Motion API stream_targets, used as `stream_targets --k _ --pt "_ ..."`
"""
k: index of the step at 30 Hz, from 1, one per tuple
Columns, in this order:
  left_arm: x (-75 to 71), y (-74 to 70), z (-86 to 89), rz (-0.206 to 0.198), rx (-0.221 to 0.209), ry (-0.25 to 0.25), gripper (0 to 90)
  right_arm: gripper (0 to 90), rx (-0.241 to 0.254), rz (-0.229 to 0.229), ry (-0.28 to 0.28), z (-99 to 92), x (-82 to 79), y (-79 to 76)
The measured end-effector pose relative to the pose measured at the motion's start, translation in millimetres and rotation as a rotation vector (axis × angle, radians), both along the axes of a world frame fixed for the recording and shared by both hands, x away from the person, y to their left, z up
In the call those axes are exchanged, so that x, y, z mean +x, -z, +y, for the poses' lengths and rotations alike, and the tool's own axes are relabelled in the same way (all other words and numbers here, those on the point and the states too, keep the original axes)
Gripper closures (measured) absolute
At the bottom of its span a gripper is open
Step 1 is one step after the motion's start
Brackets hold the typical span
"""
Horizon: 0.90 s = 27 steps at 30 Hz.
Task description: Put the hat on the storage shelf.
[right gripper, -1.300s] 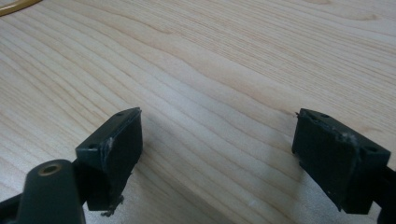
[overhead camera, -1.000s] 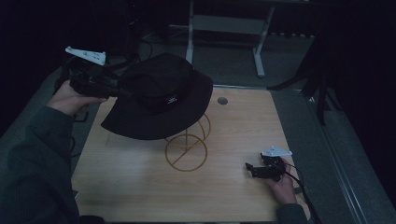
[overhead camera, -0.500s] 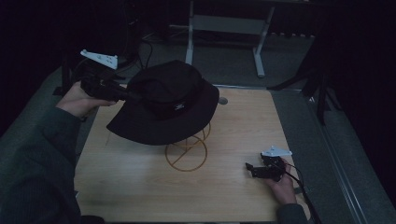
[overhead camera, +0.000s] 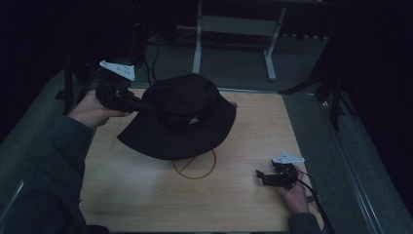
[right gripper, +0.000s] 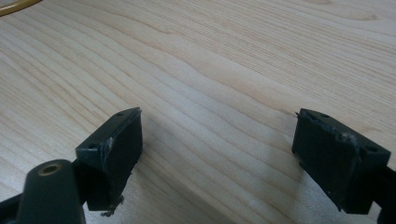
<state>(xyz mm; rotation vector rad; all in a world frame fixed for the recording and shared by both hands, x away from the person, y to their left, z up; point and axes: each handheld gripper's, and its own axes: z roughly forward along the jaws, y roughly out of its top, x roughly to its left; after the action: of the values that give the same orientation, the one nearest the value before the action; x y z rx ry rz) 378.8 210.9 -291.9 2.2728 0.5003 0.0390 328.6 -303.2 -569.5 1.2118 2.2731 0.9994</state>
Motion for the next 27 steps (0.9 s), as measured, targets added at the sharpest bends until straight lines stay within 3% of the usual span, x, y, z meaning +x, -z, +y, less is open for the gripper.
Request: stream_targets --k 8,16,23,27 --pt "-3.4 8.0 -16.1 -0.005 0.060 -0.003 84.8 16.0 0.000 0.001 0.000 0.0 0.0 0.0" --pt "-6.7 18.7 -29.5 -0.018 0.147 -0.011 80.2 16.0 0.000 0.001 0.001 0.0 0.0 -0.1" --pt "-1.9 26.5 -41.4 -0.017 0.163 -0.034 77.6 16.0 0.000 0.000 0.000 0.0 0.0 0.0" --pt "0.5 32.3 -46.2 -0.013 0.173 -0.060 69.6 16.0 0.001 0.000 0.001 0.1 0.0 0.0"
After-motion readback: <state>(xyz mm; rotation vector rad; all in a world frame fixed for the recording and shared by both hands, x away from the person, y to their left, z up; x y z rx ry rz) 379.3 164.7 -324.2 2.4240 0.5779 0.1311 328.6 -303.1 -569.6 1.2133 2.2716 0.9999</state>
